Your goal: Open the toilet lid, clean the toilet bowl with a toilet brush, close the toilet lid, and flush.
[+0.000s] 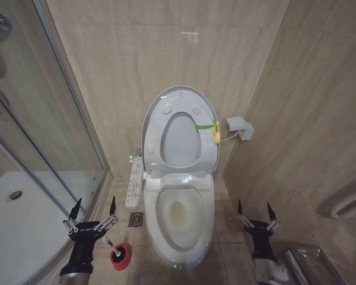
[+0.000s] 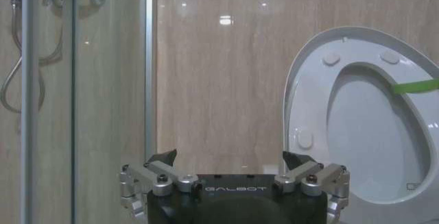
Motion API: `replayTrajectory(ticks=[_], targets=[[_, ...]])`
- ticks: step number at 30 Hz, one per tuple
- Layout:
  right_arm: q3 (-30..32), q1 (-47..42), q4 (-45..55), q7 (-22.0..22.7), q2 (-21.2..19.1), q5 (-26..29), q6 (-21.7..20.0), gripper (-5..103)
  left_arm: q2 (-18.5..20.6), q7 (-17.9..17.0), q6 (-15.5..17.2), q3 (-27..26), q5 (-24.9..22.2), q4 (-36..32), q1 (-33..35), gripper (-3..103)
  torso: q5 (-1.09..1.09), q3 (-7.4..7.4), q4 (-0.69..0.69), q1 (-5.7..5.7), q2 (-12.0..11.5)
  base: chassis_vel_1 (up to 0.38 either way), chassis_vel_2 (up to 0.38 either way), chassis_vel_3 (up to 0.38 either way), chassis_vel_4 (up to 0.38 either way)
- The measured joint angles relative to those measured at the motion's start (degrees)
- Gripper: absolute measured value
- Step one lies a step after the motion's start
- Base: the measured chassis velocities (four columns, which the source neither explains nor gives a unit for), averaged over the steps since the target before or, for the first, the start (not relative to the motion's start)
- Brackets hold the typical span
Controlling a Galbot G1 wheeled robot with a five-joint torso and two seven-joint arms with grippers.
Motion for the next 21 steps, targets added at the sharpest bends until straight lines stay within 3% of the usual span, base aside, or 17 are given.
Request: replayTrajectory(ticks=[5, 9, 21], targets=[[-0.82, -1.59, 5.89, -1.9, 0.05, 1.01, 0.23, 100, 0.0, 0.0, 0.0, 0.0, 0.0, 0.0, -0.01, 100, -0.01, -0.01, 0.01, 0.0, 0.0, 0.0, 0.0, 0.0, 0.0], [-1.81, -2.31, 11.92, -2.18, -0.36, 1.12, -1.86, 100, 0.0, 0.0, 0.0, 0.0, 0.0, 0.0, 0.0, 100, -0.03, -0.01, 0.02, 0.0, 0.0, 0.0, 0.0, 0.0, 0.0], [-1.32, -1.19, 10.95, -2.68, -0.63, -0.52, -0.61, 100, 0.0, 0.0, 0.0, 0.0, 0.0, 0.0, 0.0, 100, -0.03, -0.01, 0.01, 0.0, 0.0, 0.0, 0.0, 0.0, 0.0]])
